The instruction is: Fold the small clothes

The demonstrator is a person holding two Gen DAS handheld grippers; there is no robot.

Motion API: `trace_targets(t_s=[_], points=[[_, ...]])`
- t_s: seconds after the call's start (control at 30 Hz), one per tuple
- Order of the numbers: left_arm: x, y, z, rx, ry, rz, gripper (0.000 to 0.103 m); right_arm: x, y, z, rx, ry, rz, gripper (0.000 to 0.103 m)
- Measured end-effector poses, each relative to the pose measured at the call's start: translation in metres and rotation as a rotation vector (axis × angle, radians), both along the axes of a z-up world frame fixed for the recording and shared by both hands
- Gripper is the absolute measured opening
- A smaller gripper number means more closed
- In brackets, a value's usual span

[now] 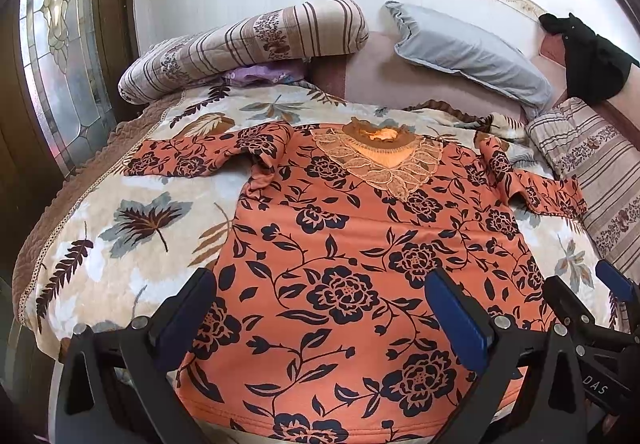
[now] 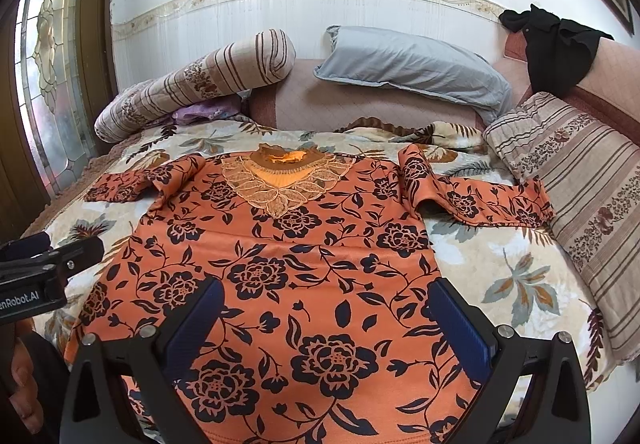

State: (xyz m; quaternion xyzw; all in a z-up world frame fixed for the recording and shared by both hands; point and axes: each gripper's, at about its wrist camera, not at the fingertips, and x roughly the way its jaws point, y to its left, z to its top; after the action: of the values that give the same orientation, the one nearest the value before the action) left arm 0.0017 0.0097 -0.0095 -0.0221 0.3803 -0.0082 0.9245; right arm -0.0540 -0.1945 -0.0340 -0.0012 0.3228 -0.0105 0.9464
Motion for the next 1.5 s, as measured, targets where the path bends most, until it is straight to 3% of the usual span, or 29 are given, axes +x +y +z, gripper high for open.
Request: trace_targets(t_s=[1.2, 1.37, 1.5], points=[[0.002, 0.002, -0.004, -0.006, 0.007, -0.01, 0.103, 0.006, 0.002, 0.001, -0.004, 0.002, -0.001, 0.103], [0.016, 0.026, -0.012, -0.049, 0.034, 0.011, 0.103, 0.012, -0.015, -0.004, 0.036, 0.022, -0.002, 0.103], [0.048, 0.077, -0.031, -0.115, 0.084, 0.107, 0.103, 0.022, -0.072, -0.005, 0.206, 0.022, -0.034, 0.103]])
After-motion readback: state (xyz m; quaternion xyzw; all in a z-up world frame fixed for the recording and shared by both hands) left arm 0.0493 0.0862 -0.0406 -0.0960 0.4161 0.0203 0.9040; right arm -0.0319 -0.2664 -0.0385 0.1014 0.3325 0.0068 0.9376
